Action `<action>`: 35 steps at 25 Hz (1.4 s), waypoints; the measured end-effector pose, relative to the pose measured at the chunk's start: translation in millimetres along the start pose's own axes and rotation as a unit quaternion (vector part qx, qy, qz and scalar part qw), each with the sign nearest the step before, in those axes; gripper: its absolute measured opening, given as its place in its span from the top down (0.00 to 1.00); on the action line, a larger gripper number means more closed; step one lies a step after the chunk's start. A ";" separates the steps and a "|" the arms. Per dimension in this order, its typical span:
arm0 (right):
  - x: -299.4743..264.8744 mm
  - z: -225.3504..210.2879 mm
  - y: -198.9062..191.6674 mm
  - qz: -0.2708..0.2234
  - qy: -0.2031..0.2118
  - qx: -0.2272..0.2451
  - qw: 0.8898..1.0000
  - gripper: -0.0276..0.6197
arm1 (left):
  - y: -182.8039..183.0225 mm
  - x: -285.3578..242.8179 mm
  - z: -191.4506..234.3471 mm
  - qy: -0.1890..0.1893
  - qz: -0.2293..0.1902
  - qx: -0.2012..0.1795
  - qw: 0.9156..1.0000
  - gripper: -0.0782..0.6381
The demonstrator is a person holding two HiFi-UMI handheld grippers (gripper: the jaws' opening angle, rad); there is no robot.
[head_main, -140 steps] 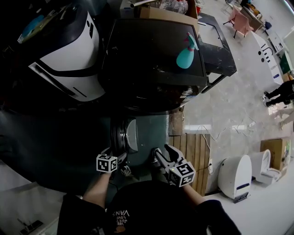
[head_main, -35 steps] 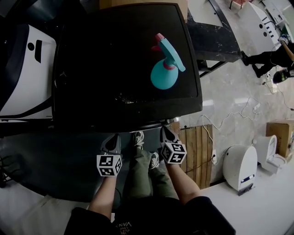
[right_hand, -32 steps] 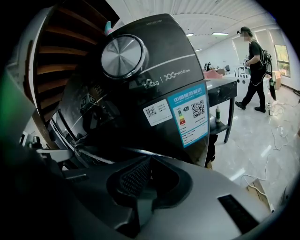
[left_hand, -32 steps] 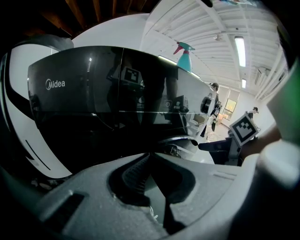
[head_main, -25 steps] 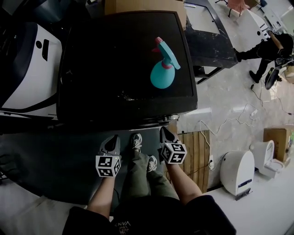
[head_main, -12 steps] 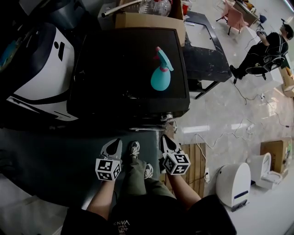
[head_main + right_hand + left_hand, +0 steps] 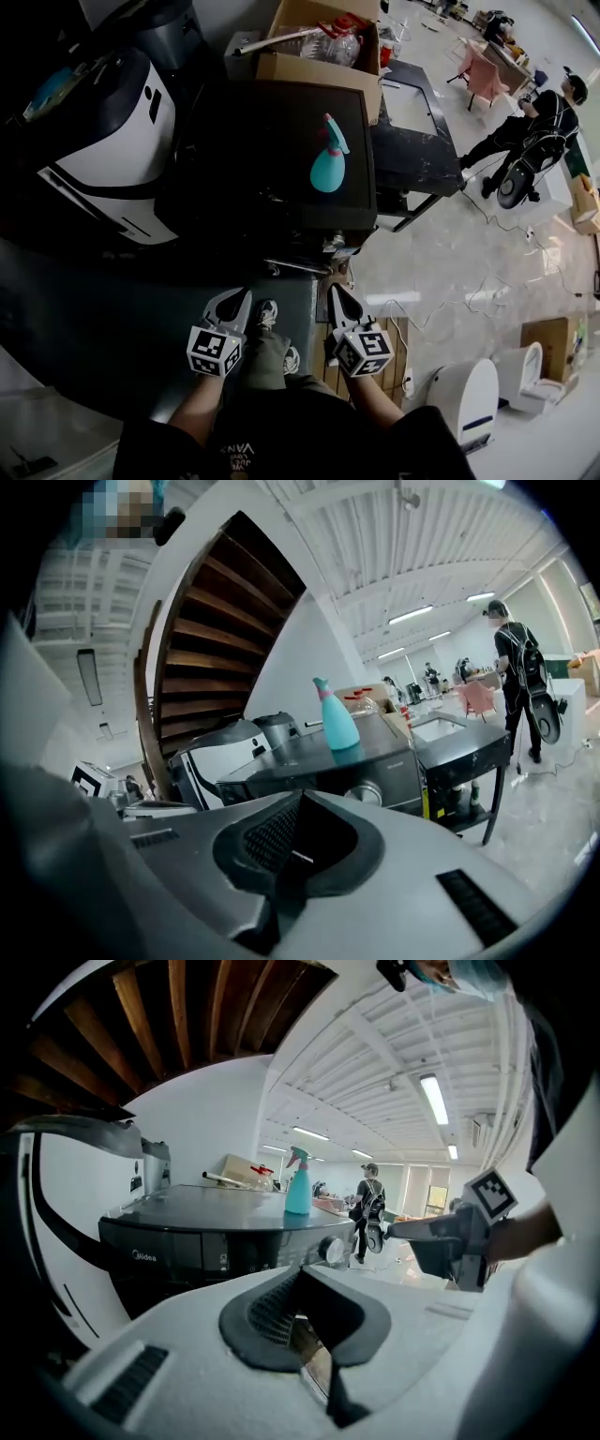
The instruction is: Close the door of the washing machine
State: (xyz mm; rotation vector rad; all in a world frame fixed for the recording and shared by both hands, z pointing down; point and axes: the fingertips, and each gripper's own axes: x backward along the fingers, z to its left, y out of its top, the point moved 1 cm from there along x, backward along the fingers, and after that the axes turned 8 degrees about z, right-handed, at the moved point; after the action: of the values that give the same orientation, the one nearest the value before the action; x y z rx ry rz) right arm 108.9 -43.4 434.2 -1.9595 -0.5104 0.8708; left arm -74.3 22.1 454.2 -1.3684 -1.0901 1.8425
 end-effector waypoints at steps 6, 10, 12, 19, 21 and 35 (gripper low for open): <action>38.7 25.3 26.5 -0.020 0.021 0.035 0.999 0.96 | 18.0 31.1 -23.9 -0.003 -0.017 -0.018 1.000 0.88; 62.0 40.1 41.6 -0.035 0.034 0.040 0.998 0.96 | 27.8 49.6 -33.1 0.000 -0.023 -0.024 0.999 0.88; 72.5 46.0 49.6 -0.043 0.039 0.044 0.997 0.96 | 35.7 57.3 -37.4 -0.001 -0.033 -0.029 0.999 0.88; 97.6 53.0 64.1 -0.058 0.052 0.069 0.995 0.96 | 65.0 73.8 -51.6 0.000 -0.067 -0.033 0.997 0.88; 102.1 54.9 66.2 -0.058 0.056 0.072 0.994 0.96 | 68.8 75.9 -57.1 -0.005 -0.065 -0.040 0.997 0.88; 116.6 53.6 71.3 -0.063 0.036 0.081 0.994 0.96 | 80.3 86.6 -73.1 -0.003 -0.085 -0.064 0.994 0.88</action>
State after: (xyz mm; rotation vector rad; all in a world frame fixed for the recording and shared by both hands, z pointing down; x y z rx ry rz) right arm 147.3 26.5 310.9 -1.7834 -0.5001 0.7358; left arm -29.1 74.1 333.6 -1.2981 -1.3066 1.6794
